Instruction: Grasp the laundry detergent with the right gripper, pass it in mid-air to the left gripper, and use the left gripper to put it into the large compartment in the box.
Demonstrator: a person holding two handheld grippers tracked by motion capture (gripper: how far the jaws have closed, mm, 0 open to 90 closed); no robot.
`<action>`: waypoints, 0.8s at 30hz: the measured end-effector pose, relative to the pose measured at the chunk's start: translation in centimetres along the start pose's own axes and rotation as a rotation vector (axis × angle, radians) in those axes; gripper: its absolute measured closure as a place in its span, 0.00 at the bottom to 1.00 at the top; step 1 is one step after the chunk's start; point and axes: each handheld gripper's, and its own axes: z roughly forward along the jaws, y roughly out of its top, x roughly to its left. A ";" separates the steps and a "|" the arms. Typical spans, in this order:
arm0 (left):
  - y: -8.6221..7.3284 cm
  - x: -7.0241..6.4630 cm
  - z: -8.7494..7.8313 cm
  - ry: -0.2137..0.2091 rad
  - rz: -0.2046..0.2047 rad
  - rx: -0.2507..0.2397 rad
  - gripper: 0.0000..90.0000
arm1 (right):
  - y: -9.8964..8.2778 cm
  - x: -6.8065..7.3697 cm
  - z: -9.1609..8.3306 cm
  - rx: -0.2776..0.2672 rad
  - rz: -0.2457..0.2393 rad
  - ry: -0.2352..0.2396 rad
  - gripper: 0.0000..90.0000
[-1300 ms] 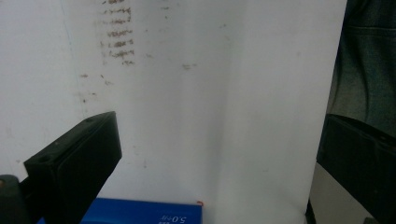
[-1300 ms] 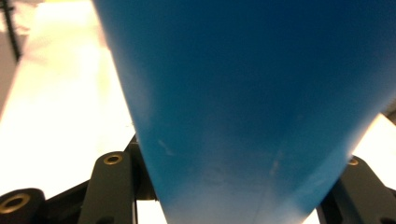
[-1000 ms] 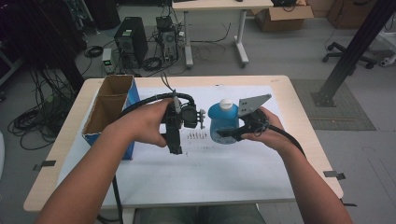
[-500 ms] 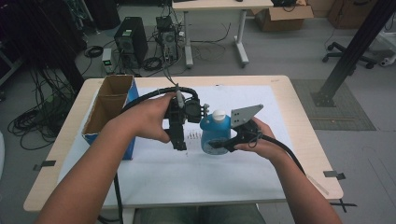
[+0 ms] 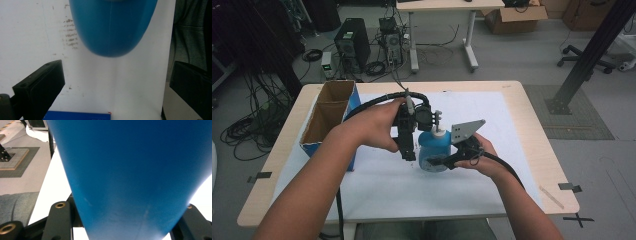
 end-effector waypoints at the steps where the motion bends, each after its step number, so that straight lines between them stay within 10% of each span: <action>1: 0.1 -0.1 0.0 -0.001 0.000 -0.002 0.00 | 0.0 0.2 0.4 0.000 0.003 -0.001 0.48; 24: 0.8 -0.6 0.8 -0.018 0.017 -0.003 0.00 | 1.0 1.3 3.5 -0.016 -0.019 0.004 0.48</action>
